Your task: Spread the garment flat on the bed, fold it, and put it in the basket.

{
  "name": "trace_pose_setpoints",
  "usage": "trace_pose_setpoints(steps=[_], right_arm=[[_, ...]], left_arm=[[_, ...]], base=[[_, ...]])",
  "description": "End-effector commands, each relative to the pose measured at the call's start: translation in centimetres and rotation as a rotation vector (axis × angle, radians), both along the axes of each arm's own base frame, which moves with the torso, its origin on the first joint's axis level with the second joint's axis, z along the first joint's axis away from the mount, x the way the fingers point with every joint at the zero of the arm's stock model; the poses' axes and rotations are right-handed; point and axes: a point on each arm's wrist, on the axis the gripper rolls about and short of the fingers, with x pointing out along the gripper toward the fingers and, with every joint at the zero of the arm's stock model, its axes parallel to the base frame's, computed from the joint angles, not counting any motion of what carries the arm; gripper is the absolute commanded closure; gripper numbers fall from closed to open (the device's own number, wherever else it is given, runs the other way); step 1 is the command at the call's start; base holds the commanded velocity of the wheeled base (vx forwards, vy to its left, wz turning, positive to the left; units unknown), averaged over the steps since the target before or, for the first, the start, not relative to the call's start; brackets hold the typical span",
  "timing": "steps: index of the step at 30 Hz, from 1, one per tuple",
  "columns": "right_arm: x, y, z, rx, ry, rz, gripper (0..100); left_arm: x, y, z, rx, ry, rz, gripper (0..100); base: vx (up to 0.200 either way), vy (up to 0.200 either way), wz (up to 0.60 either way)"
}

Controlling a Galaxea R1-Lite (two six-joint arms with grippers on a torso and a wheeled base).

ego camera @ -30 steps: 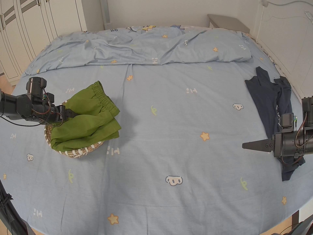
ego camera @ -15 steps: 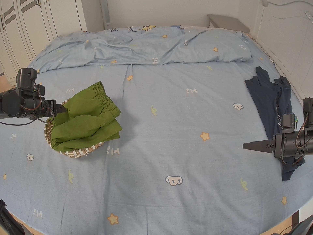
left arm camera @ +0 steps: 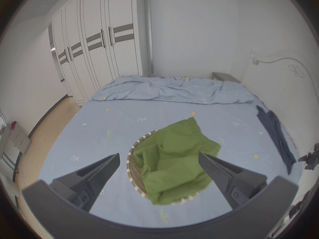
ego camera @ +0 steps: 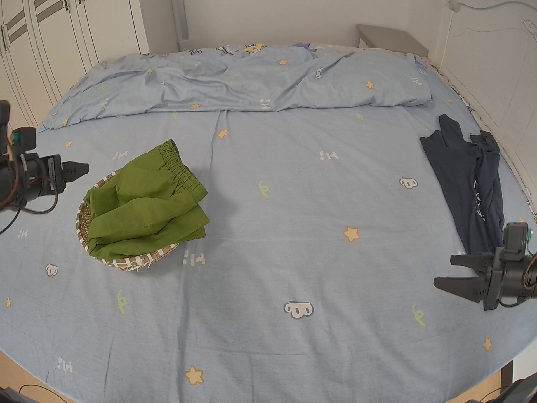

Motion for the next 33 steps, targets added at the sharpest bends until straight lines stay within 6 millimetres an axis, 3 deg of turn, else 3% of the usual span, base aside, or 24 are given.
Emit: trace_pose_setpoints(steps=[1, 2, 3, 4, 5, 6, 7, 8, 14, 21, 27, 33], right_arm=[[-6.6, -2.1, -3.0, -0.049, -0.200, -0.113, 0], [-7.5, -2.2, -3.2, -0.046, -0.226, -0.129, 0], [-7.5, -2.2, -3.2, -0.046, -0.226, -0.129, 0], [-8.9, -2.3, -3.6, -0.028, -0.254, -0.152, 0], [-8.9, -2.3, -3.6, -0.028, -0.254, -0.152, 0], [-10.8, -2.2, -4.1, 0.019, -0.270, -0.176, 0], [-11.1, -2.2, -4.1, 0.027, -0.272, -0.179, 0], [-12.3, -2.1, -4.3, 0.058, -0.285, -0.187, 0], [-15.6, -1.8, -5.8, 0.090, -0.239, -0.202, 0], [-17.4, -1.7, -7.1, 0.091, -0.282, -0.216, 0], [-18.2, -1.7, -7.9, 0.105, -0.324, -0.289, 0], [-18.0, -2.3, -7.9, 0.027, -0.346, -0.537, 0]], left_arm=[[-14.2, -2.4, -2.1, -0.042, -0.202, -0.124, 0], [-15.8, -2.2, -3.2, -0.043, -0.208, -0.117, 0], [-15.8, -2.2, -3.2, -0.043, -0.208, -0.117, 0], [-18.2, -2.0, -5.1, -0.042, -0.230, -0.107, 0], [-18.2, -2.0, -5.1, -0.042, -0.230, -0.107, 0], [-21.0, -1.8, -7.5, -0.041, -0.269, -0.102, 0], [-21.4, -1.8, -8.0, -0.041, -0.275, -0.102, 0], [-23.1, -1.7, -9.5, -0.041, -0.306, -0.096, 0], [-27.1, -1.5, -11.1, -0.091, -0.441, 0.042, 0], [-27.9, -1.5, -14.3, -0.081, -0.436, 0.055, 0], [-26.2, -1.3, -19.0, 0.008, -0.326, 0.138, 0], [-25.9, -1.4, -19.0, 0.009, -0.394, 0.056, 0]], base=[[0.000, 0.000, 0.00], [0.000, 0.000, 0.00], [0.000, 0.000, 0.00], [0.000, 0.000, 0.00], [0.000, 0.000, 0.00], [0.000, 0.000, 0.00], [0.000, 0.000, 0.00], [0.000, 0.000, 0.00], [0.000, 0.000, 0.00], [0.000, 0.000, 0.00], [0.000, 0.000, 0.00], [0.000, 0.000, 0.00]])
